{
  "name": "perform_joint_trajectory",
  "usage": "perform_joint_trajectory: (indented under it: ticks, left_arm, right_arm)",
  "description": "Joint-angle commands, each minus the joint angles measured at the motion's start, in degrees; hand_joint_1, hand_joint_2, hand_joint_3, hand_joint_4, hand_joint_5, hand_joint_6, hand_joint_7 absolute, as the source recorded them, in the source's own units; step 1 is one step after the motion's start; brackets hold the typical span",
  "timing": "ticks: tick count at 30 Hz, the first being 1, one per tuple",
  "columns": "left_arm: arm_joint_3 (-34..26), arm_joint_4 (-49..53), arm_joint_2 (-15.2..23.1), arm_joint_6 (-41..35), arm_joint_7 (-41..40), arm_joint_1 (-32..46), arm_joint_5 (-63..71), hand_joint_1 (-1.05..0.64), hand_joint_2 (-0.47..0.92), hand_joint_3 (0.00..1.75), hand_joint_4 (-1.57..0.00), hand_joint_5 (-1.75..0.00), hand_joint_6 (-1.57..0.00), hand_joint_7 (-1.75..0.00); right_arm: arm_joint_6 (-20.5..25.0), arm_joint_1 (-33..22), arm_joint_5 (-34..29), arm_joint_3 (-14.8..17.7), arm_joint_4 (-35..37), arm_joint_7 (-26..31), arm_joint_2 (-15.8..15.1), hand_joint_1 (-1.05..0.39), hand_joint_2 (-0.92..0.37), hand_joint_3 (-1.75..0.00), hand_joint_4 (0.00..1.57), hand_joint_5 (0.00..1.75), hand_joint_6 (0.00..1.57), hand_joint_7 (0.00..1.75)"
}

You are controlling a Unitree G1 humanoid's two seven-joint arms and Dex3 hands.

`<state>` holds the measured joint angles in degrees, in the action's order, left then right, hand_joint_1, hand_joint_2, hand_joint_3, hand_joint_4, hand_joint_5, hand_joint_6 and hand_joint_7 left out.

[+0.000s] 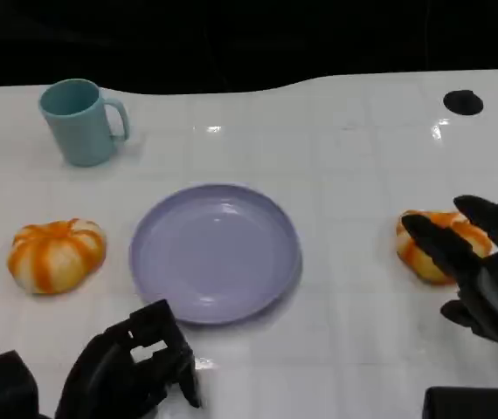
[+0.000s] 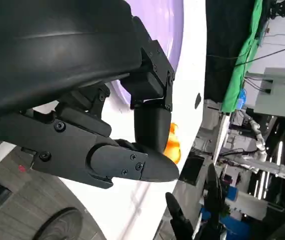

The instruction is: Grasp the bread from the table and place it into the plate.

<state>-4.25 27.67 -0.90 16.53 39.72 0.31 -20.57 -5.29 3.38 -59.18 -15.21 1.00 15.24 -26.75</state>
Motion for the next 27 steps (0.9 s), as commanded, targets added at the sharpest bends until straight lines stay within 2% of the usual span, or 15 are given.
perform_joint_trajectory:
  ticks: [1, 10, 27]
  left_arm:
    - [-0.3, 0.4, 0.6, 0.7, 0.8, -0.4, -0.2, -0.62, 0.92, 0.22, -0.8, -1.75, -0.71, -1.52]
    - [-0.2, 0.1, 0.7, 0.6, 0.2, -0.2, 0.1, -0.62, 0.92, 0.23, -0.8, -1.75, -0.71, -1.53]
    - [-0.4, 0.0, 0.7, 0.7, 0.4, 0.0, -0.1, -0.63, 0.92, 0.23, -0.79, -1.75, -0.72, -1.52]
  right_arm:
    - [1.2, 2.7, -1.5, -1.5, 2.9, -0.6, -0.8, -0.33, -0.74, 0.0, 0.0, 0.4, 0.25, 0.01]
    - [1.7, 8.6, -1.9, -5.1, 11.1, 0.1, -0.1, -0.38, -0.76, -0.01, 0.0, 0.47, 0.27, 0.01]
    - [4.1, 20.4, -1.4, -11.9, 30.6, 5.1, 4.4, -0.48, -0.75, 0.0, 0.05, 0.53, 0.32, 0.01]
